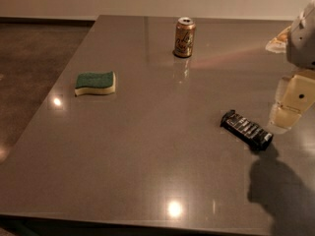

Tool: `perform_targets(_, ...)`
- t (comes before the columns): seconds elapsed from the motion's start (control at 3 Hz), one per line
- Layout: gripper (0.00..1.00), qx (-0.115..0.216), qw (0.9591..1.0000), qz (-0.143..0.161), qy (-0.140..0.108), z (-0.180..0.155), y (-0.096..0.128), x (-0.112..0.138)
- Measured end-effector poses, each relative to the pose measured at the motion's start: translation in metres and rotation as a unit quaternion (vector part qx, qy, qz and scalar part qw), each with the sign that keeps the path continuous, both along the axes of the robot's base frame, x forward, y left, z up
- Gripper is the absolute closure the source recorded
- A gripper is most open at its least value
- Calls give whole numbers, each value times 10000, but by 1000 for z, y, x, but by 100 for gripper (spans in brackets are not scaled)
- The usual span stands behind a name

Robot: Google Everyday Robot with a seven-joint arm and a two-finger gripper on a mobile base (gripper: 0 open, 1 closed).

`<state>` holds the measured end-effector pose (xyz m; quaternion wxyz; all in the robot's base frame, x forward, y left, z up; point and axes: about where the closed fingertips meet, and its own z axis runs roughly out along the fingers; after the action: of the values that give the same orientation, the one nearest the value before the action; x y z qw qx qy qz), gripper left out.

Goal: Move orange can near sponge

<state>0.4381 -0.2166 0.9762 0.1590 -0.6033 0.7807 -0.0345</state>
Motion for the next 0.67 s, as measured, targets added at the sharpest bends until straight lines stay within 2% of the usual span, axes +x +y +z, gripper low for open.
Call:
perform_targets(0.33, 0, 0, 10000, 0, 0, 0, 0, 0)
perform_targets(0.67, 0, -31, 9999, -60, -80, 2, 5, 12)
